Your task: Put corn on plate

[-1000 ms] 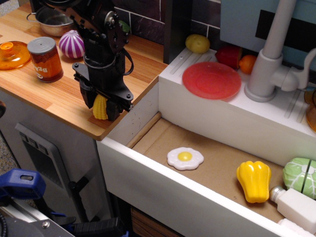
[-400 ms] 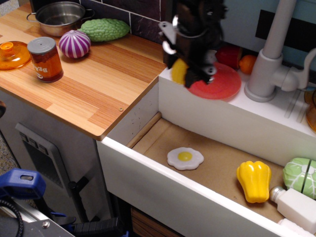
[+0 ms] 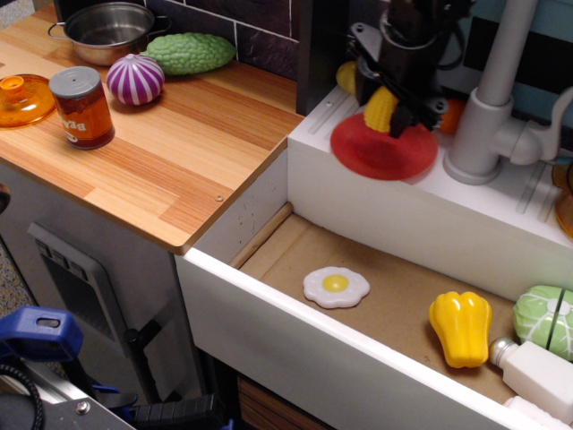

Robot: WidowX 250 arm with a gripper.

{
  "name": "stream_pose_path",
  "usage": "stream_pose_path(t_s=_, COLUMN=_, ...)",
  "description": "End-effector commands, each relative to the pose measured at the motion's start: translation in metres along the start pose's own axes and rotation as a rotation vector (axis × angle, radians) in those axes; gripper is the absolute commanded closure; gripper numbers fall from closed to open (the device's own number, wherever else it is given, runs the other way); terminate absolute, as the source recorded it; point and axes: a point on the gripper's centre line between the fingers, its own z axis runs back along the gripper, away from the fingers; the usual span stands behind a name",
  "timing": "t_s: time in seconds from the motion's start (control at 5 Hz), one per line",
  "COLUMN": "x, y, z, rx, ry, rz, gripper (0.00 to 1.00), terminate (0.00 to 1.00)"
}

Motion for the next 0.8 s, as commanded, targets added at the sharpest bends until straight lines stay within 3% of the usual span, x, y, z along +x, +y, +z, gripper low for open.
stream_pose_path(t_s=0.0, x=0.0126, y=0.0113, z=0.0069, rx=-0.002, ry=-0.067, rz=0.011, gripper=0.0, terminate=0.0)
stream_pose_path(t_s=0.4, x=0.0126, y=0.0113, z=0.0069, rx=-0.002, ry=-0.067, rz=0.011, gripper=0.0, terminate=0.0)
stream_pose_path(t_s=0.6, x=0.0126, y=0.0113, z=0.0069, rx=-0.002, ry=-0.067, rz=0.011, gripper=0.0, terminate=1.0)
